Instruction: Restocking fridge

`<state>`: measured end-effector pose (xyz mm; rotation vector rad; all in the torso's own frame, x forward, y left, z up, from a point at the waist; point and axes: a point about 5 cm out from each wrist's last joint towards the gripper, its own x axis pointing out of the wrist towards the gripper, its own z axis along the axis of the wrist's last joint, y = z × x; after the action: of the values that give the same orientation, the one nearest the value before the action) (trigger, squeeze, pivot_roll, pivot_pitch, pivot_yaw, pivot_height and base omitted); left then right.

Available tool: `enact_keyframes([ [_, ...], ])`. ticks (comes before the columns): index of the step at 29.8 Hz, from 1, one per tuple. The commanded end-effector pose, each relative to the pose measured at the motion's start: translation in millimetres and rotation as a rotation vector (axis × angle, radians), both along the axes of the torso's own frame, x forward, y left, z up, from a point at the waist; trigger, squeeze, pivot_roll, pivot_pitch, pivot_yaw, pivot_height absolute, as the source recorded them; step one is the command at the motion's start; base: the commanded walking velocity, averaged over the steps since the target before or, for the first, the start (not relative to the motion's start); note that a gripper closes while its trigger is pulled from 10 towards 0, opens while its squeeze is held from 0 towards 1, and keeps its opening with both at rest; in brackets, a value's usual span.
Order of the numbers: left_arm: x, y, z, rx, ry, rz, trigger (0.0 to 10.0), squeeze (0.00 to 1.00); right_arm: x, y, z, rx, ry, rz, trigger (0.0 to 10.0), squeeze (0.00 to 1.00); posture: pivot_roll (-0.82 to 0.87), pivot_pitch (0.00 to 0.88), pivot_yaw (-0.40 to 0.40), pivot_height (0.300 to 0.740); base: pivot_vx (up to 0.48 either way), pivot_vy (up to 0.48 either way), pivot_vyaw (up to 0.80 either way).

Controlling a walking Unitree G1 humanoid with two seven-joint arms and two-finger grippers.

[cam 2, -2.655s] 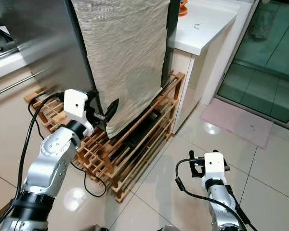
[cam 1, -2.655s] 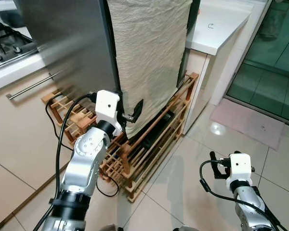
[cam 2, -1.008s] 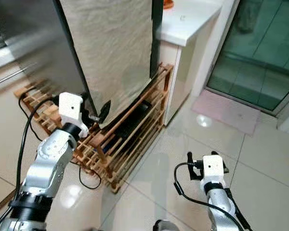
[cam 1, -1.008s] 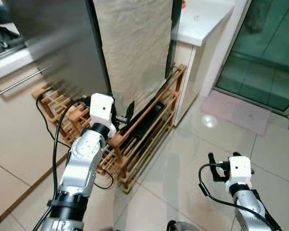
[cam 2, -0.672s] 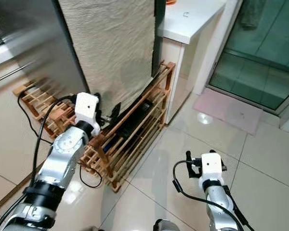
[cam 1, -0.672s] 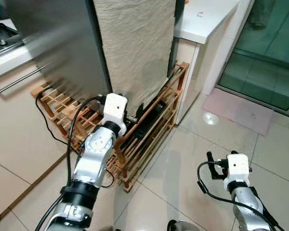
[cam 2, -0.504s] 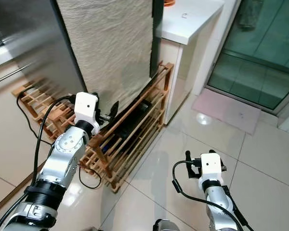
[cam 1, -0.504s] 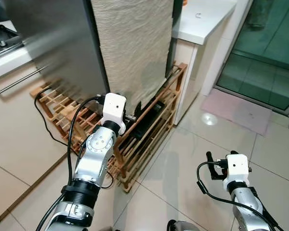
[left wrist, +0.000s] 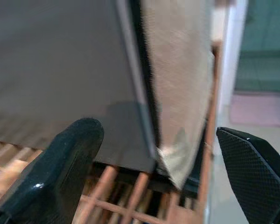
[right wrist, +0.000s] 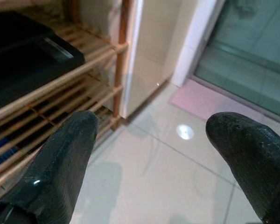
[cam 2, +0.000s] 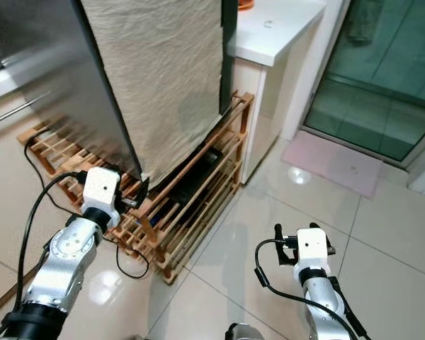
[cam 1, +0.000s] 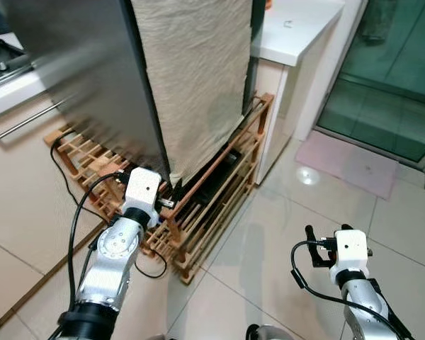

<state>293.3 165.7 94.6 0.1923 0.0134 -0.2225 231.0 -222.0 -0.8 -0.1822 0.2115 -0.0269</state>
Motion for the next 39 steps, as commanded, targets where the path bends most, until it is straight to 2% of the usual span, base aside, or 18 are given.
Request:
enact_keyframes([
  [1,4.7,-2.8,12,-0.020,-0.038,0.003,10.0,0.00,2.2,2.9,2,0.003,-0.001,0.015,10.0,0.00,-0.04,0.027,0.014,0.740,0.000,0.000,0.00],
  [10,18.6,-27.1,33,-0.133,-0.063,-0.043,10.0,0.00,9.8,10.8,23,0.034,-0.098,0.035,10.0,0.00,-0.07,0.014,0.024,0.740,0.000,0.000,0.00],
  [12,18.3,-30.6,36,-0.153,-0.067,-0.049,10.0,0.00,11.2,11.2,28,0.001,-0.120,0.041,10.0,0.00,-0.07,0.012,0.024,0.740,0.000,0.000,0.00],
  [18,13.9,-37.0,42,-0.223,-0.076,-0.021,10.0,0.00,11.2,19.6,42,0.013,-0.169,0.083,10.0,0.00,-0.08,0.004,0.018,0.740,0.000,0.000,0.00],
  [25,20.0,-38.6,51,-0.227,-0.101,-0.008,10.0,0.00,10.5,20.2,43,0.018,-0.155,0.084,10.0,0.00,-0.07,0.000,0.014,0.740,0.000,0.000,0.00],
  [29,28.5,-49.4,55,-0.201,-0.084,-0.048,10.0,0.00,11.7,21.8,47,0.030,-0.160,0.082,10.0,0.00,-0.07,0.000,0.015,0.740,0.000,0.000,0.00],
  [33,33.5,-60.0,59,-0.191,-0.091,-0.065,10.0,0.00,16.0,29.4,61,0.047,-0.192,0.095,10.0,0.00,-0.09,0.001,0.024,0.740,0.000,0.000,0.00],
  [39,37.8,-63.8,61,-0.205,-0.090,-0.056,10.0,0.00,17.2,31.8,72,0.057,-0.220,0.091,10.0,0.00,-0.09,0.008,0.022,0.740,0.000,0.000,0.00],
])
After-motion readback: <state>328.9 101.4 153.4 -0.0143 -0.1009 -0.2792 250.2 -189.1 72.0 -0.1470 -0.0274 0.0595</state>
